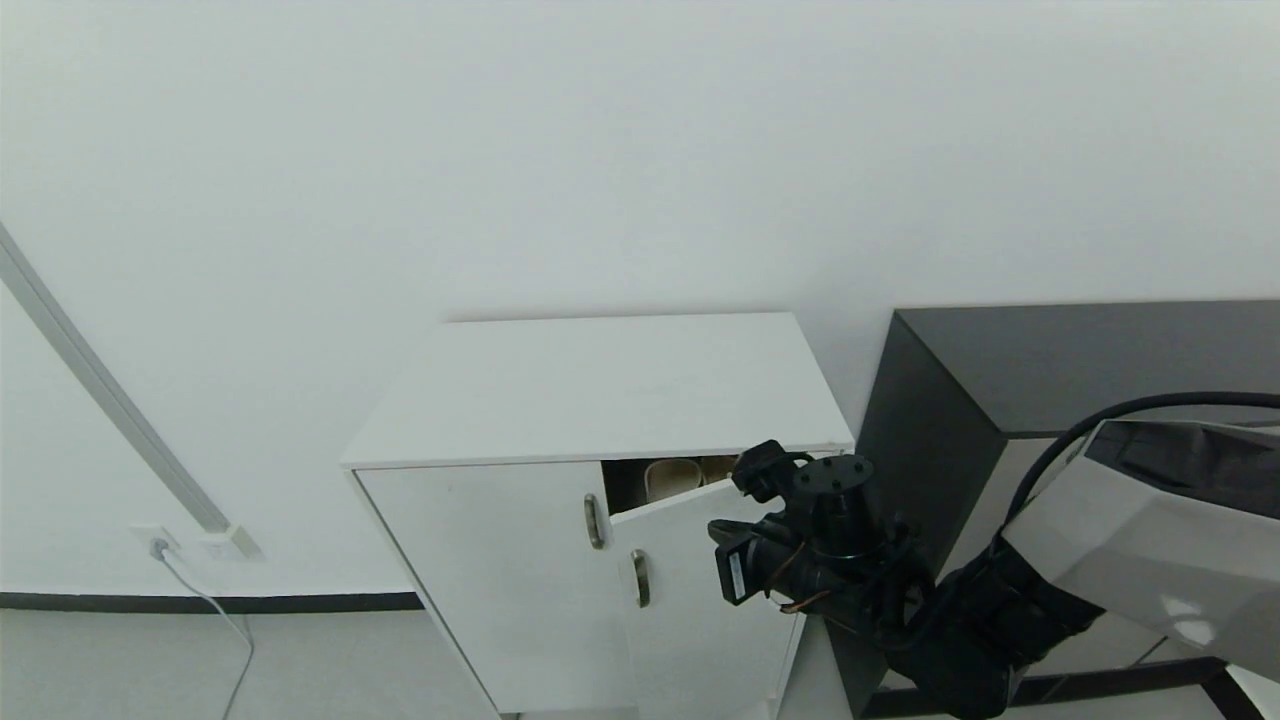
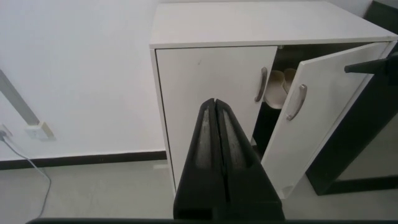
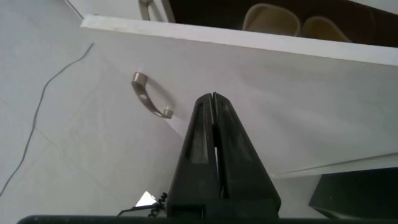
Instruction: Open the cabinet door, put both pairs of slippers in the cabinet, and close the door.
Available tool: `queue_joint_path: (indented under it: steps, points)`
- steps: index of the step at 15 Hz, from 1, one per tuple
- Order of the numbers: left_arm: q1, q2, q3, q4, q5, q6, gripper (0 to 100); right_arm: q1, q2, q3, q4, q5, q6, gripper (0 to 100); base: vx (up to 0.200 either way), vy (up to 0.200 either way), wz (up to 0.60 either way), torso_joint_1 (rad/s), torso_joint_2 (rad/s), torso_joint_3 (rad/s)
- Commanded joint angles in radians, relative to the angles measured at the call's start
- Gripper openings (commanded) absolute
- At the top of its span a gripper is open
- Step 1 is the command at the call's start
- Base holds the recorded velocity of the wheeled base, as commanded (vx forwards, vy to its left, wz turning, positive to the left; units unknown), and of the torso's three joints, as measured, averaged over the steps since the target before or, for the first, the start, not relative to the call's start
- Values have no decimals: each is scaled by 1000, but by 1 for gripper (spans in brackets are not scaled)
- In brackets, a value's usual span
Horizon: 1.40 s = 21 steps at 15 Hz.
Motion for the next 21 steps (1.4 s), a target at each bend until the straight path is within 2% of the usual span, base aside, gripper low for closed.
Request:
queue_joint_path:
  steps: [1, 21]
  points:
    - [0, 2, 0, 0, 0, 0, 0, 1, 19, -6, -2, 0, 0, 0, 0, 0, 0, 0, 0, 0]
    - [0, 0, 0, 0, 1, -3, 0, -81, 172, -129, -11, 0, 5, 0, 0, 0, 0, 0, 0, 0]
